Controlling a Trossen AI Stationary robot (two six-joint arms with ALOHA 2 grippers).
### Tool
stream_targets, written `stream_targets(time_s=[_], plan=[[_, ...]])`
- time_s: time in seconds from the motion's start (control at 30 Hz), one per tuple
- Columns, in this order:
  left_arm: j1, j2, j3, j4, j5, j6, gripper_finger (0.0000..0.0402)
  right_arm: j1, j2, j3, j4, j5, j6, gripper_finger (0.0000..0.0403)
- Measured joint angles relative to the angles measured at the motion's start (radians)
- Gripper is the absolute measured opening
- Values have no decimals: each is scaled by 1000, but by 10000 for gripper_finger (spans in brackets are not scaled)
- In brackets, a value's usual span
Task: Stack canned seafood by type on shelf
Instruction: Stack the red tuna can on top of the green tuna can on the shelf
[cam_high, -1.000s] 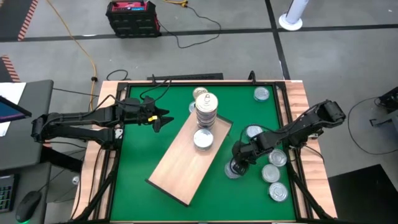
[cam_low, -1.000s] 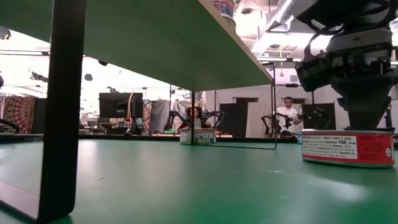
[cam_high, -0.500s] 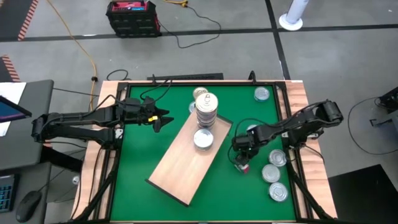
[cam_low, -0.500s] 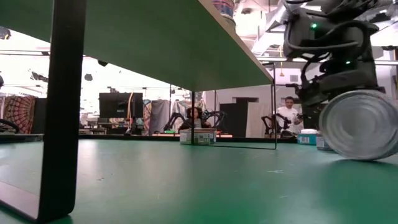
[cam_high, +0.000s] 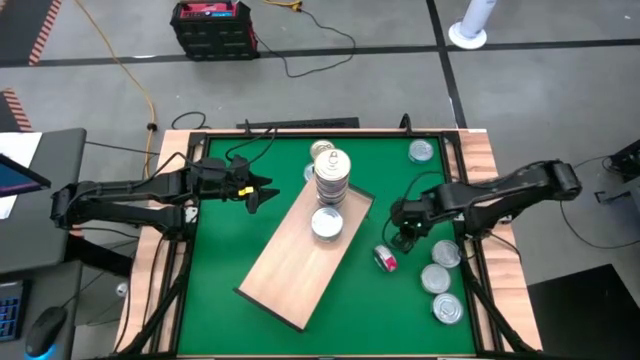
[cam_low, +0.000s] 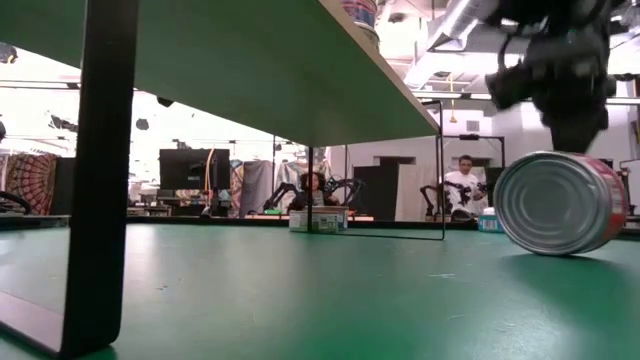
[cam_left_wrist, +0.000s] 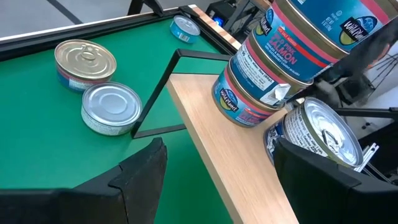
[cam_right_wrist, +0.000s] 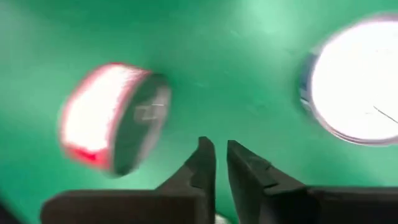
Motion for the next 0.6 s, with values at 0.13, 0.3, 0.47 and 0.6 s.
stream_targets(time_s=[0.13,0.3,0.47,0.6], plan=[[0,0,0,0,-14,-7,281,48,-59,49,15,0,54,116],[0,0,0,0,-34,-6,281,122,-41,133,57,18,112,221],[0,0,0,4,-55,6,281,203,71,249,38,119,111,289],[0,0,0,5,-58,9,281,237,175,315,-26,211,106,296]])
